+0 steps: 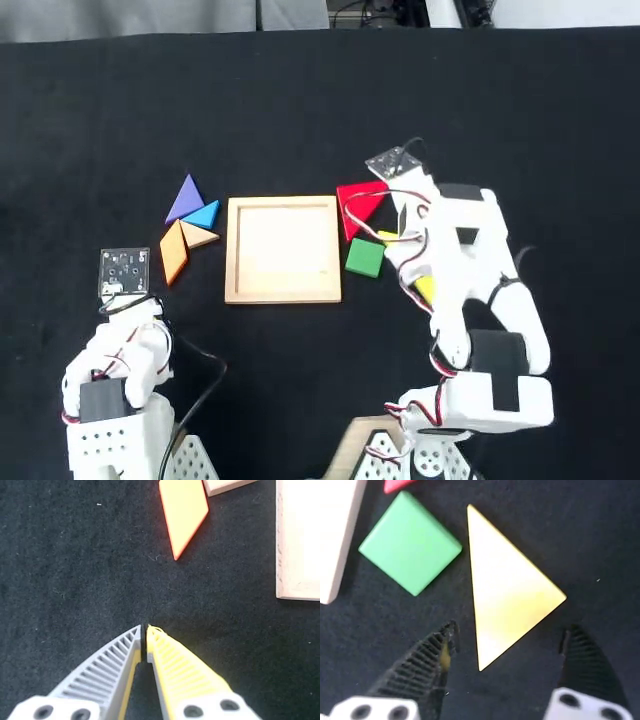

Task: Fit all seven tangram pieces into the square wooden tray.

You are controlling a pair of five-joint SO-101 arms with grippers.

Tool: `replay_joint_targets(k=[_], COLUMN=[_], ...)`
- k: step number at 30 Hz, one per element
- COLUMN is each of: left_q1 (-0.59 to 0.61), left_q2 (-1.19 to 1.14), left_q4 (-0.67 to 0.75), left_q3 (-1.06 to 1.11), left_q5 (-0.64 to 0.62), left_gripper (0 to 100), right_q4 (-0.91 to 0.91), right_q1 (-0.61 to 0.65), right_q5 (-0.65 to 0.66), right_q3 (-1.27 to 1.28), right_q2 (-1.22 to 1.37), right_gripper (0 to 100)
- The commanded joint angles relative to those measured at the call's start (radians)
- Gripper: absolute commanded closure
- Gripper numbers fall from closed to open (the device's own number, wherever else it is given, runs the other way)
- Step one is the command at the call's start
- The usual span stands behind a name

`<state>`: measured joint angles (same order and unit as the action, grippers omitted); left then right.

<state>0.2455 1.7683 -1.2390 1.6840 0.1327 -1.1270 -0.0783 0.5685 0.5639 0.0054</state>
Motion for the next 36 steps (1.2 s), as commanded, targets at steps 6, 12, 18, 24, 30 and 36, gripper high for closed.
replay_joint_targets(k=[6,12,18,24,30,36], left_q1=[-0.002,-0.002,-0.002,-0.002,-0.002,-0.002], left_q2=[0.003,0.003,0.003,0.003,0.003,0.003], left_q4=[-0.006,-0.006,-0.006,-0.006,-0.006,-0.006], left_q3=[0.019,0.019,0.019,0.019,0.019,0.019], left_q5=[0.008,0.008,0.008,0.008,0.008,0.008], left_gripper=[97,97,97,97,97,97], right_q4=[0.038,0.035,0.034,0.028,0.026,0.026], right_q1=[-0.018,-0.018,-0.011,-0.011,-0.011,-0.011], right_q5=[0.012,0.012,0.015,0.126,0.132,0.130], right_q3=[-0.067,-0.102,-0.137,-0.142,-0.140,-0.134], right_q2=[0.038,0.113,0.156,0.191,0.196,0.199], right_gripper=[65.5,65.5,65.5,65.6,65.6,68.0])
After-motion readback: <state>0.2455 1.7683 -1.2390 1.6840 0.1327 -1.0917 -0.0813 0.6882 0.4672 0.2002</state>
